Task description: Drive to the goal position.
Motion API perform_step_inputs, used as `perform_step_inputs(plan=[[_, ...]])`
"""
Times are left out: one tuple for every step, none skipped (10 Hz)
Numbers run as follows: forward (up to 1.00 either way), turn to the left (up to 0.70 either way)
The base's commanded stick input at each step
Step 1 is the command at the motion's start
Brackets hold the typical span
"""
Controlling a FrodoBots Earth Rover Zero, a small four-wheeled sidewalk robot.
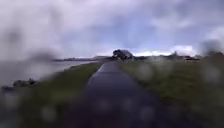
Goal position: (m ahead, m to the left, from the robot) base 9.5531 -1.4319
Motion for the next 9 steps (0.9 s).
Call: perform_step_inputs(plan=[[0.7, 0.0], [0.7, 0.0], [0.7, 0.0], [0.7, 0.0], [0.7, 0.0], [0.7, 0.0], [0.7, 0.0], [0.7, 0.0], [0.7, 0.0]])
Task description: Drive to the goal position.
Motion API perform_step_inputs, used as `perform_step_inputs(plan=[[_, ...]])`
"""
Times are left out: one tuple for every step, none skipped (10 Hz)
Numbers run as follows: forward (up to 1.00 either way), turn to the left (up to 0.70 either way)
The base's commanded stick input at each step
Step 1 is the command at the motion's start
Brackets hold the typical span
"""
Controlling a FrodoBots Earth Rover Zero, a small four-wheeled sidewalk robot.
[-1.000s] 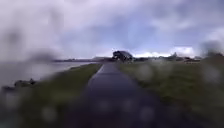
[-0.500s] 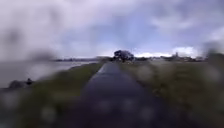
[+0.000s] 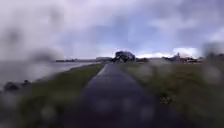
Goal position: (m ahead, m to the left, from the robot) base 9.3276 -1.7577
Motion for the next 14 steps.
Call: perform_step_inputs(plan=[[0.7, 0.0], [0.7, 0.0], [0.7, 0.0], [0.7, 0.0], [0.7, 0.0], [0.7, 0.0], [0.7, 0.0], [0.7, 0.0], [0.7, 0.0], [0.7, 0.0], [0.7, 0.0], [0.7, 0.0], [0.7, 0.0], [0.7, 0.0]])
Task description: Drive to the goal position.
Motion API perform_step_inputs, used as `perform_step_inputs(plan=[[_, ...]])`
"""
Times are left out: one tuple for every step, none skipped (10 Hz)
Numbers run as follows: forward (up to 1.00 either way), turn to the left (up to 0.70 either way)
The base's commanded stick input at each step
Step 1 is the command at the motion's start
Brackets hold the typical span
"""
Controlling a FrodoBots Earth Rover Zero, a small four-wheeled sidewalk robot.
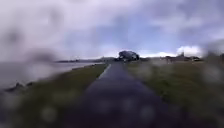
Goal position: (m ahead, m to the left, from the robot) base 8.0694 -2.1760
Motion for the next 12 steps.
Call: perform_step_inputs(plan=[[0.7, 0.0], [0.7, 0.0], [0.7, 0.0], [0.7, 0.0], [0.7, 0.0], [0.7, 0.0], [0.7, 0.0], [0.7, 0.0], [0.7, 0.0], [0.7, 0.0], [0.7, 0.0], [0.7, 0.0]])
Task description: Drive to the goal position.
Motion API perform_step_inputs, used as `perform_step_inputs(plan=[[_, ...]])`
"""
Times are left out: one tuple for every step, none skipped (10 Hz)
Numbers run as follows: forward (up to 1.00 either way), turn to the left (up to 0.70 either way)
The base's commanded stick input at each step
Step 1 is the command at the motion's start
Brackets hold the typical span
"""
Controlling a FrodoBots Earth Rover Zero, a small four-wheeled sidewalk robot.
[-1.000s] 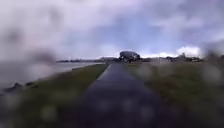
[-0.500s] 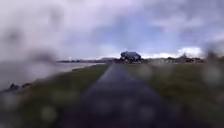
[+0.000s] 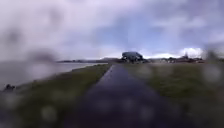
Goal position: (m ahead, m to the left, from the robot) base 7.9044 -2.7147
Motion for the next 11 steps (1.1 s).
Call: perform_step_inputs(plan=[[0.7, 0.0], [0.7, 0.0], [0.7, 0.0], [0.7, 0.0], [0.7, 0.0], [0.7, 0.0], [0.7, 0.0], [0.7, 0.0], [0.7, 0.0], [0.7, 0.0], [0.7, 0.0]])
